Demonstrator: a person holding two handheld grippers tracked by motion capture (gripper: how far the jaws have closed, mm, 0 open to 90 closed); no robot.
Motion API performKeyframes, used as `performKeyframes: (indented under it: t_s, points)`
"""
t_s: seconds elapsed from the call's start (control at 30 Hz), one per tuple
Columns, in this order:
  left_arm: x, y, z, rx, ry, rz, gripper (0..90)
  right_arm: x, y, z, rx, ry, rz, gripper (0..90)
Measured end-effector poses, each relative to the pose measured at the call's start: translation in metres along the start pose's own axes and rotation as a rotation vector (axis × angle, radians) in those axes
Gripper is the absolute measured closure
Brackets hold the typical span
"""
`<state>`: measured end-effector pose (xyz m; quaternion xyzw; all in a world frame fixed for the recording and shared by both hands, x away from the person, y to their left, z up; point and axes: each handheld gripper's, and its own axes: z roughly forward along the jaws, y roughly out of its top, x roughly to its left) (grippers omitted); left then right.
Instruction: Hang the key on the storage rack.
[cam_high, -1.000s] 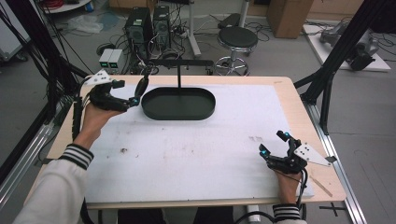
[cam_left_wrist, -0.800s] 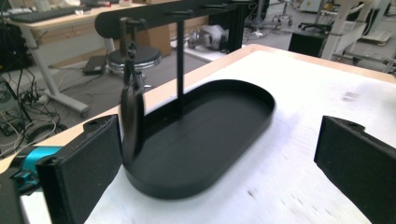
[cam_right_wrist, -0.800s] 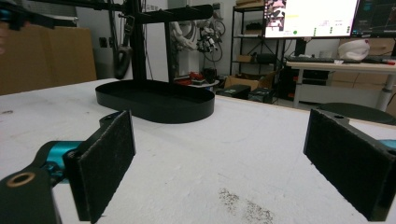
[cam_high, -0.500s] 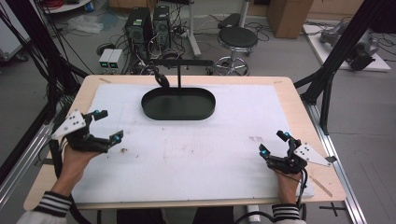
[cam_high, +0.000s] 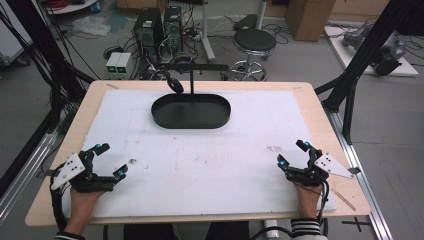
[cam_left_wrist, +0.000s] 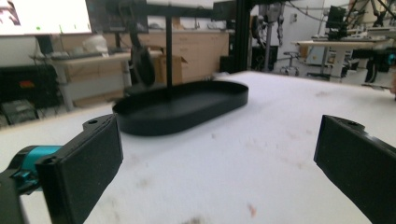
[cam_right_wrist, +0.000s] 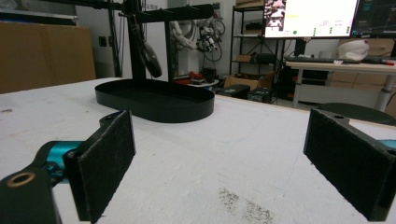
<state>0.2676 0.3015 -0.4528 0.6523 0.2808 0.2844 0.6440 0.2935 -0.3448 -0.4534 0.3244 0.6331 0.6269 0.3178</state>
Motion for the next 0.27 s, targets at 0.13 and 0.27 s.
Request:
performKeyframes:
  t_s: [0.13, 0.27]
  points:
    - [-0.0009, -0.0016, -0.0041, -0.046, 0.016, 0.029, 1.9, 0.0001, -0.0001, 0.0001, -0.004, 0.002, 0.001, 8.1]
    - [0.0001, -0.0016, -0.0036, -0.038, 0.019, 0.018, 1.8, 0.0003, -0.0002, -0.0001, -0.002, 0.002, 0.007, 8.1]
